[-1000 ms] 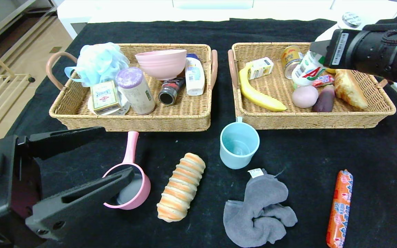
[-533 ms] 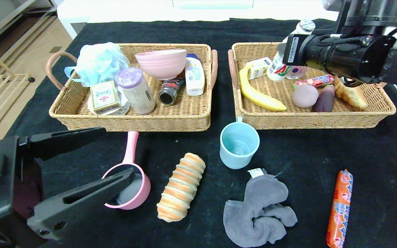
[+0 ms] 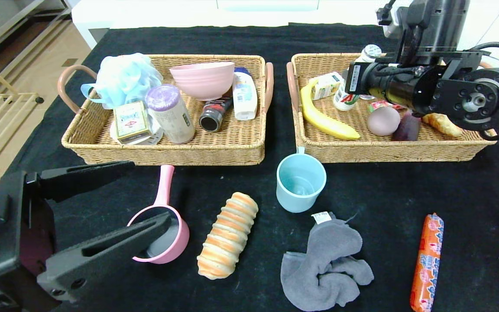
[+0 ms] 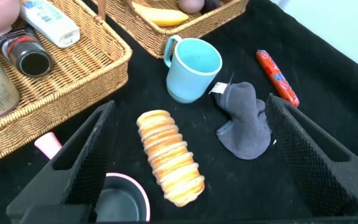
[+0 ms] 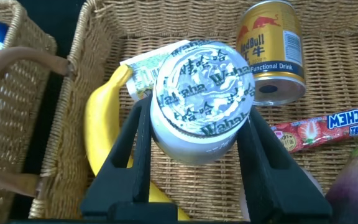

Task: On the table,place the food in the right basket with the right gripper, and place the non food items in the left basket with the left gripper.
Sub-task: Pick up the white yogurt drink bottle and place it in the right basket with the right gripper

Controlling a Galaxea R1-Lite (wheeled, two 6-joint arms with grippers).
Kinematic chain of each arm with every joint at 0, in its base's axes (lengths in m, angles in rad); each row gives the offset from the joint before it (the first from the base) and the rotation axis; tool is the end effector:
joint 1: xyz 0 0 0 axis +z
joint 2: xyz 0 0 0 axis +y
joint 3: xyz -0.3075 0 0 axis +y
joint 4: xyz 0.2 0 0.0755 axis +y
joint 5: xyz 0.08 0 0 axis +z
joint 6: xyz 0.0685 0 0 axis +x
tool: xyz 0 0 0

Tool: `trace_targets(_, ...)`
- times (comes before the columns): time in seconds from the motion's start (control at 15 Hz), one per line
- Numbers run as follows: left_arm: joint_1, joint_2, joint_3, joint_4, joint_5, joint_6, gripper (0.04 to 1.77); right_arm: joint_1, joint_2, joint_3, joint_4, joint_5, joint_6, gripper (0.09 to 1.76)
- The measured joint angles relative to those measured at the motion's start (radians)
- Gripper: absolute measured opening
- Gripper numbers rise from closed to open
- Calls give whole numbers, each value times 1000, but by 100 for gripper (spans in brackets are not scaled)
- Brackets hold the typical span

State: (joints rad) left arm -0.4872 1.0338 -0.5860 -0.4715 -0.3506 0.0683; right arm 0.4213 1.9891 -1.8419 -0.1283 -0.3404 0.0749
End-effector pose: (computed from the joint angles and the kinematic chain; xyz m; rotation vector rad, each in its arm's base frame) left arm 0.1657 -0.1144 0.2491 0.0626 -0.0529 -0.8366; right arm 0.4459 0.1748 0.3236 0.0678 0.0206 0.0802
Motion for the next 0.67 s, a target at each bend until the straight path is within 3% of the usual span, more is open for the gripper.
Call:
trace_targets(0.33,-1,1,1,5,0,0,172,-3,9,-4,6,0,-1,87)
trace_targets(0.67,0,3,2,4,0,0,172,-2,0,-1,33,-1,4,126)
